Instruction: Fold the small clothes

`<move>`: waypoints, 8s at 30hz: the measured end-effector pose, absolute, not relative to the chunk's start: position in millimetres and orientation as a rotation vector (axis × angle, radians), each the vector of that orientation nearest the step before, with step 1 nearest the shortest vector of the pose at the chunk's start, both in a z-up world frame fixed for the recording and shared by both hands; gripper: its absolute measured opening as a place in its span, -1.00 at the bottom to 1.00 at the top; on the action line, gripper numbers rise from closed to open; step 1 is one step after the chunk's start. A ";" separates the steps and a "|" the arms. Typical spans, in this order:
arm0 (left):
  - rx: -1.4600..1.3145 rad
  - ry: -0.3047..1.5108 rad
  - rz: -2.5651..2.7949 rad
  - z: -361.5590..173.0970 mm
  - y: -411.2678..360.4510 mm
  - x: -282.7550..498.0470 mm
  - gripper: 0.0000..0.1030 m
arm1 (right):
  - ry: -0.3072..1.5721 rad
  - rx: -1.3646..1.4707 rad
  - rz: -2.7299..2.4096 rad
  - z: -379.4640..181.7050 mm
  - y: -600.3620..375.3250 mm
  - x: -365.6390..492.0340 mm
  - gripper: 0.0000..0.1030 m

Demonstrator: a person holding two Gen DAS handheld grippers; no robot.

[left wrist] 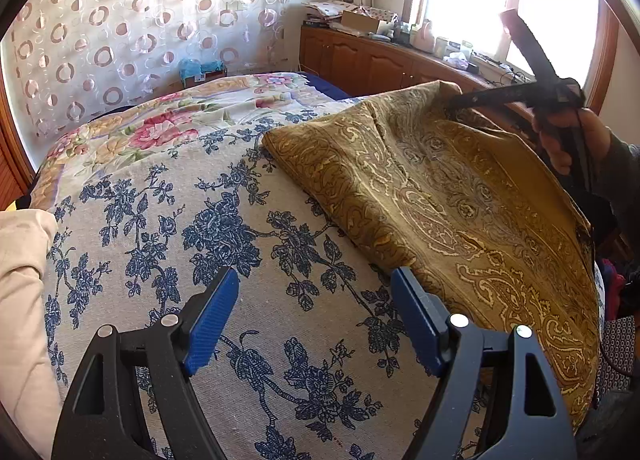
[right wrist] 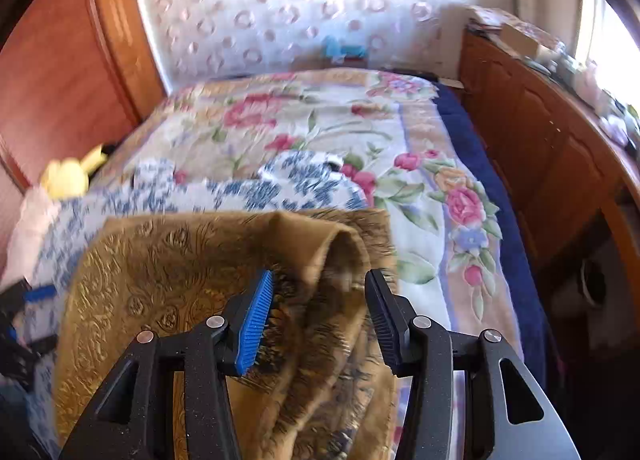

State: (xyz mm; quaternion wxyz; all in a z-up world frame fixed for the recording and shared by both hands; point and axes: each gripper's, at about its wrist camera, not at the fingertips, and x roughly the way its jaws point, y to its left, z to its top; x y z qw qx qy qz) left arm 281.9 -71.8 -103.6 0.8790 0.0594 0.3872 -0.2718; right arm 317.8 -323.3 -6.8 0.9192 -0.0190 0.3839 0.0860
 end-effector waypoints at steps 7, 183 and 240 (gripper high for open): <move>0.123 0.806 -0.562 -103.5 -72.1 280.5 0.54 | 0.774 -0.053 0.206 -2.8 -322.4 334.6 -0.90; -0.085 0.722 -0.642 -11.2 -112.6 299.1 -0.45 | 0.575 -0.311 0.478 -23.3 -250.2 269.6 -0.90; -0.078 0.881 -0.534 -77.8 -111.5 373.4 -0.41 | 0.726 -0.004 0.106 0.2 -365.3 342.3 -0.96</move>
